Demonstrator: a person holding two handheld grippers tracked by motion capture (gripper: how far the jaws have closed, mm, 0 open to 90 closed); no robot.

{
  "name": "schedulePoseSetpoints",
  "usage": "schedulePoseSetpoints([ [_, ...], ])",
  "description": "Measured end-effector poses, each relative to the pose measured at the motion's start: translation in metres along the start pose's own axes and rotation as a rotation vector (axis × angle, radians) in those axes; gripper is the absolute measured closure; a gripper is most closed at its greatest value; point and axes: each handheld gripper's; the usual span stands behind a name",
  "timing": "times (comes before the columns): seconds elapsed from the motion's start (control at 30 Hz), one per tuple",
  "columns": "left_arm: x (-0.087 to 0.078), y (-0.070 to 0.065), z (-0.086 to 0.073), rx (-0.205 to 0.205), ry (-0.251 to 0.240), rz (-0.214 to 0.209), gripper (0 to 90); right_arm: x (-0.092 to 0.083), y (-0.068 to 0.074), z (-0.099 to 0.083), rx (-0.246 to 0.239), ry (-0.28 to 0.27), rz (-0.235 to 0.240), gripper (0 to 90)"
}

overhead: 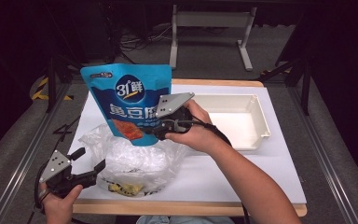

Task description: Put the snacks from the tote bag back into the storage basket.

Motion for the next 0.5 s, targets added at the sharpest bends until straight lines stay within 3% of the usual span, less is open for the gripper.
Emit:
schedulePoseSetpoints([
  [0.5, 0.002, -0.001, 0.0, 0.001, 0.001, 0.003, 15.5, -0.038, -0.028, -0.027, 0.063, 0.003, -0.075, 51.6],
])
Point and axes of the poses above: each handheld gripper's, and its own axes: x roughly forward along the jaws, z roughly out of its top, y roughly to its left, and after that the axes turned 14 degrees about y, right-handed
